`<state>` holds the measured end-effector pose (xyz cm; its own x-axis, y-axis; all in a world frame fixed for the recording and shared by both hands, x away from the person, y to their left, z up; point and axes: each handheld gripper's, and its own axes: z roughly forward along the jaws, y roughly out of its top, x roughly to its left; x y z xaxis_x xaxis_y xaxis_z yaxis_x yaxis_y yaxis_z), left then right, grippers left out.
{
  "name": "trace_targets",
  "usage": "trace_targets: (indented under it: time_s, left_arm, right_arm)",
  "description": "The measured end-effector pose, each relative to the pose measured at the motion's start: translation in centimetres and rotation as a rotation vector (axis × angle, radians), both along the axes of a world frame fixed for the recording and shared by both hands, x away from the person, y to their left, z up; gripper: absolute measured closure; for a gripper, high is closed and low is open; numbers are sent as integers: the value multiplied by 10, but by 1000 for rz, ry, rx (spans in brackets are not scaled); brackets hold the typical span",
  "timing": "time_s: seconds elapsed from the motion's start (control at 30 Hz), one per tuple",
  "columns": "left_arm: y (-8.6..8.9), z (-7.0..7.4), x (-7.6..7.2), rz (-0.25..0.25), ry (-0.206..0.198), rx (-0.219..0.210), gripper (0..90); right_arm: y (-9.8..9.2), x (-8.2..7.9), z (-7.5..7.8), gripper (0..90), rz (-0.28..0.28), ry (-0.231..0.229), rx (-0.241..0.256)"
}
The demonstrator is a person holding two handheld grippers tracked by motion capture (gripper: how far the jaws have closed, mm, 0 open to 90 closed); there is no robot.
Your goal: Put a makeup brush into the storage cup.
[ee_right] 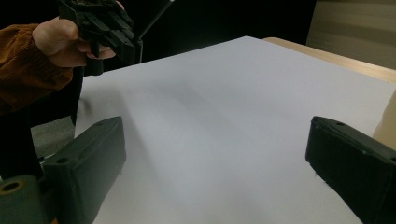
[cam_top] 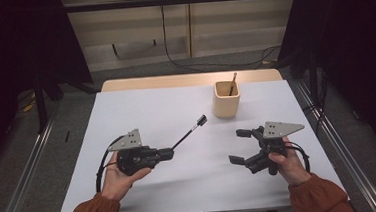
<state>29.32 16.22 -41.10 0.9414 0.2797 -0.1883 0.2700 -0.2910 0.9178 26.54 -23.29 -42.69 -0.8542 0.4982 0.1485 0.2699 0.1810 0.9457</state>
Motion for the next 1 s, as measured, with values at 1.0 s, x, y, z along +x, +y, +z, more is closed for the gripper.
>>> trace_targets:
  time_s: [1.0]
  left_arm:
    - [-18, -11, -6, -23, -53, -179, 850]
  right_arm:
    - [10, 1, 16, 119, -34, 0, 84]
